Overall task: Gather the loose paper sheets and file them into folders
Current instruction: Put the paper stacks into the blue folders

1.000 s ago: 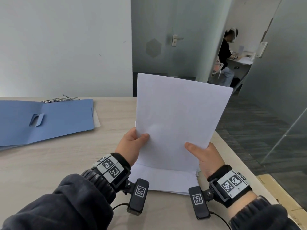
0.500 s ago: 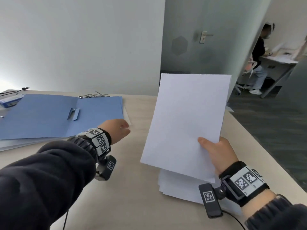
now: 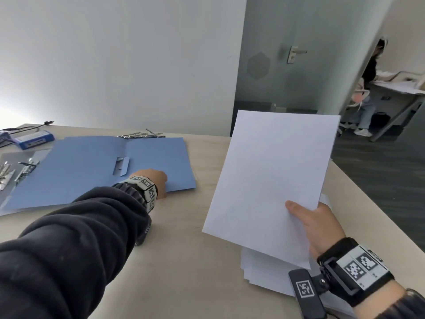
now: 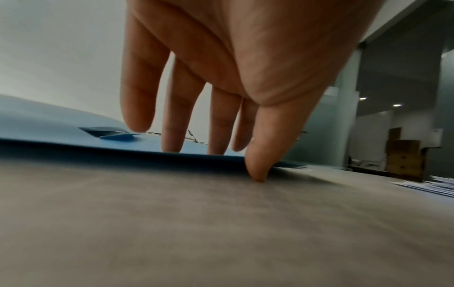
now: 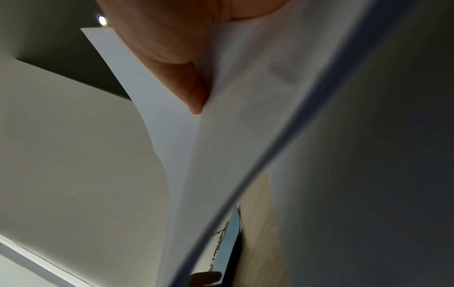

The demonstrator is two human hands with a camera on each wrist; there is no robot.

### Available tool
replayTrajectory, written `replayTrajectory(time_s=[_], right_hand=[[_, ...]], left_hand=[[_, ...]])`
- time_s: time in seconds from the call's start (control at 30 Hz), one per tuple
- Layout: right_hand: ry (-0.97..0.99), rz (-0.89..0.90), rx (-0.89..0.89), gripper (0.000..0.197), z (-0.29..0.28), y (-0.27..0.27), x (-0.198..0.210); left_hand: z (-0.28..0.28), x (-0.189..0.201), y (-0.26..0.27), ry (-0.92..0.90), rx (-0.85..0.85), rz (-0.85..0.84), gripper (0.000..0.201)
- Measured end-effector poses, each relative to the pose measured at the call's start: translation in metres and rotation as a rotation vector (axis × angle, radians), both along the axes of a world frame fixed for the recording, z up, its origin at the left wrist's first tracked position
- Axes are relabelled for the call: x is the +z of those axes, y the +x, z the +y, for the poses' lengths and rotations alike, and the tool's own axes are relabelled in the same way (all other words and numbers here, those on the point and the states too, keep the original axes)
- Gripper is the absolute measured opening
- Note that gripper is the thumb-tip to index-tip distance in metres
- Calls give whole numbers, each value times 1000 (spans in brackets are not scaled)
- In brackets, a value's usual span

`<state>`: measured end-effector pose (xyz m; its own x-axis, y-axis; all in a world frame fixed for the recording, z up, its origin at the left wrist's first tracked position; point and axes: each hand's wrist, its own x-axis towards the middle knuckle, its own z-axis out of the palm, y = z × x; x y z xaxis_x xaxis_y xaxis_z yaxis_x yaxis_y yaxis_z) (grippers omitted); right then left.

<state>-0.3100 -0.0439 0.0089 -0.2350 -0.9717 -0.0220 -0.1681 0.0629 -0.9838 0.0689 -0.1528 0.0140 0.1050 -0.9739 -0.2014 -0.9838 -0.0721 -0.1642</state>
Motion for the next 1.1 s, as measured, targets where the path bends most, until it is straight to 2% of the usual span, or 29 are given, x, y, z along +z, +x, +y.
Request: replayTrajectory(time_s=[0.07,0.3,0.43,0.53,0.63,0.73,0.8,0.93,1.03,1.1], right_hand=[[11,-19,8,7,5,4,4],[59,-88,27,7,11,27,9],[139,-69,76,8,7,48,1],[192,-20,125,9,1,63,-8],[234,21,153,30,-15,76,-23],[267,51,186,34,-36,93,-39],[296,75,215,40,-48,107,-45],[332,124,271,42,-69,135,-60],[353,159,275,30,-66,156,-54],[361,196,279,20,-63,166,-50]], left_hand=[[20,5,-11,-1,-58,3,34],[110,4,-30,14,-155,200,44],[137,-10,-23,18,-116,367,46],[152,-17,-3,-81,39,689,39],[167,-25,24,-331,273,1061,25],[177,-33,51,-612,527,1217,27],[181,-38,68,-738,679,1303,33],[180,-43,87,-825,901,1640,48],[177,-46,92,-854,981,1869,47],[176,-47,94,-841,980,1935,50]])
